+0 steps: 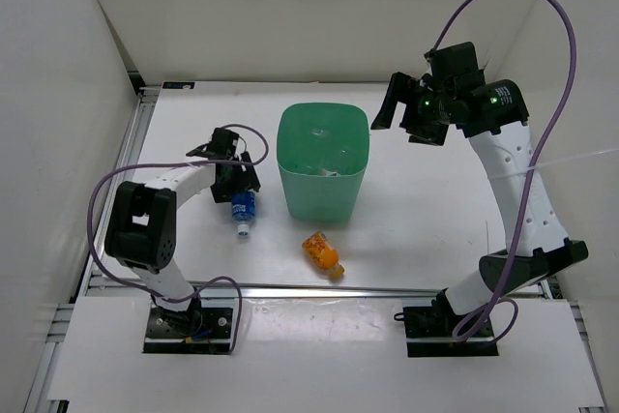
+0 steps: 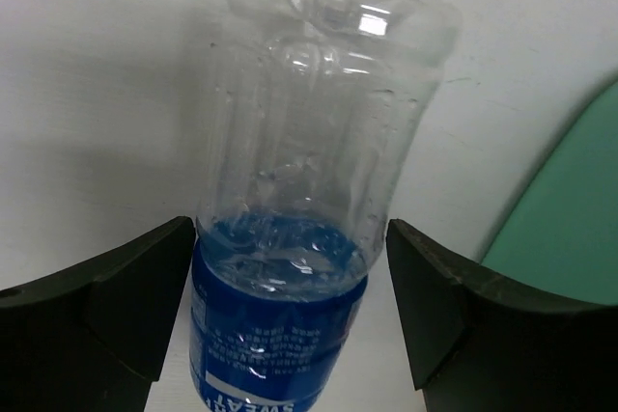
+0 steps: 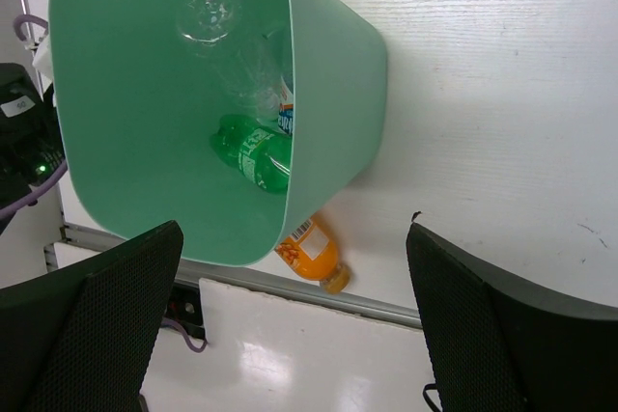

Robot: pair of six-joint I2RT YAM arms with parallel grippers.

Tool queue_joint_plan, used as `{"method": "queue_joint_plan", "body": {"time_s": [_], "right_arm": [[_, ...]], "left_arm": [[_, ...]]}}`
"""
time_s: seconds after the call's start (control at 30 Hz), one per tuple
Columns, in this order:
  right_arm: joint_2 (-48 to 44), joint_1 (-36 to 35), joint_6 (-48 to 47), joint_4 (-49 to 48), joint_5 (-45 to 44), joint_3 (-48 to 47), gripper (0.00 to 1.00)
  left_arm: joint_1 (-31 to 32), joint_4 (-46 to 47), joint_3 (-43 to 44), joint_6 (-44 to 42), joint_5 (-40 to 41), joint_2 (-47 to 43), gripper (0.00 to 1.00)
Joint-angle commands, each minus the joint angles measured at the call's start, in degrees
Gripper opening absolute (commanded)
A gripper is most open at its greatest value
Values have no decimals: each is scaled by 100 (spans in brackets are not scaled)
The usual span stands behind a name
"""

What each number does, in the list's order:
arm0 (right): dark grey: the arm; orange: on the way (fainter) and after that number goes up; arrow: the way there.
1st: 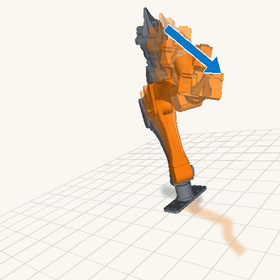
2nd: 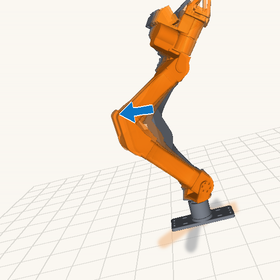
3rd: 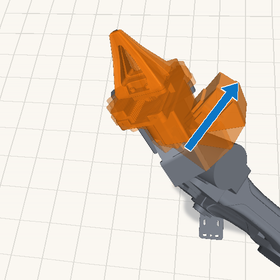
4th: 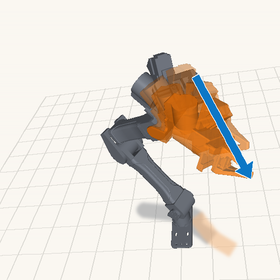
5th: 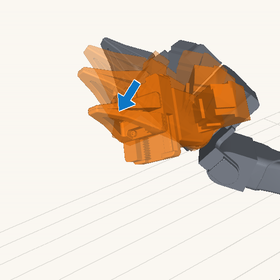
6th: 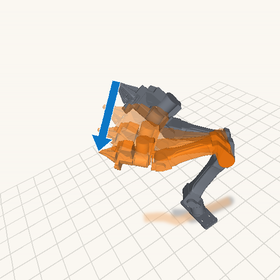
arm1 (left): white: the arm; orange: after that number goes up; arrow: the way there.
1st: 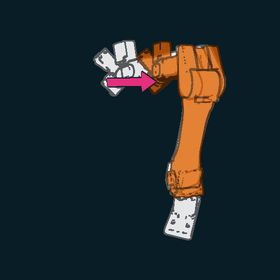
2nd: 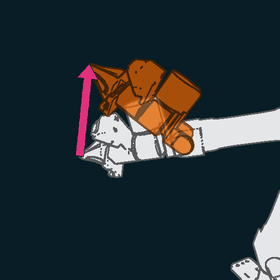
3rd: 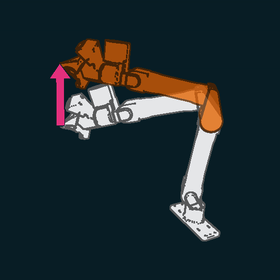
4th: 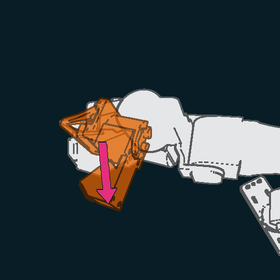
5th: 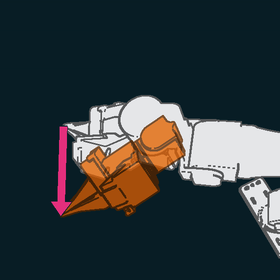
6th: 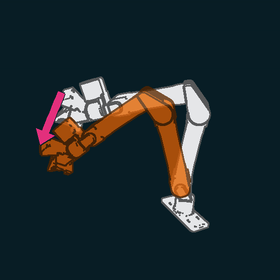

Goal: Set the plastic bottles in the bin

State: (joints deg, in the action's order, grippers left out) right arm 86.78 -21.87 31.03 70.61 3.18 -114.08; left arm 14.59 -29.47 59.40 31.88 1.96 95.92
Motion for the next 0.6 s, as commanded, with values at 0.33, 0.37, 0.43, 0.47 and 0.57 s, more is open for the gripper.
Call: {"method": "queue_joint_plan", "body": {"time_s": [0.33, 0.37, 0.43, 0.47, 0.57], "right_arm": [[-3, -10, -114, -100, -19, -44, 100], [57, -10, -114, -100, -19, -44, 100], [58, -10, -114, -100, 34, -44, 100], [58, -10, -114, -100, 34, -44, 100], [58, -10, -114, -100, 34, 9, 100]], "left_arm": [[-229, -5, 1098, 512, -73, -1338, 43], [-176, -67, 1570, 573, 32, -1409, 44], [25, -128, 2308, 635, 462, -1663, 44], [96, -129, 2557, 635, 603, -1734, 46], [368, -129, 3478, 688, 912, -1796, 48]]}}
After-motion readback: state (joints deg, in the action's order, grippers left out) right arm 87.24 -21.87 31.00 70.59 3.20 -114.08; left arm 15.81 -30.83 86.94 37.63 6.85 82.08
